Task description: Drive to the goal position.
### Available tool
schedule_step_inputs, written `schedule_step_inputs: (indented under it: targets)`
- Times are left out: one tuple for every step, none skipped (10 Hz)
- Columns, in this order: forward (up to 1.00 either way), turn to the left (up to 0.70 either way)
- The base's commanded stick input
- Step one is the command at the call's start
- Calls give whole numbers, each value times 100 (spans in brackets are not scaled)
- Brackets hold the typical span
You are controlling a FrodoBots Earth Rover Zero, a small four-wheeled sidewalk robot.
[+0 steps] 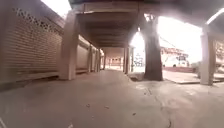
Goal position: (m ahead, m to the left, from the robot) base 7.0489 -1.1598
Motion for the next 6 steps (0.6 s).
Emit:
schedule_step_inputs:
  targets:
    - [70, 0]
    - [70, 0]
    - [70, 0]
    - [70, 0]
    - [70, 0]
    - [70, 0]
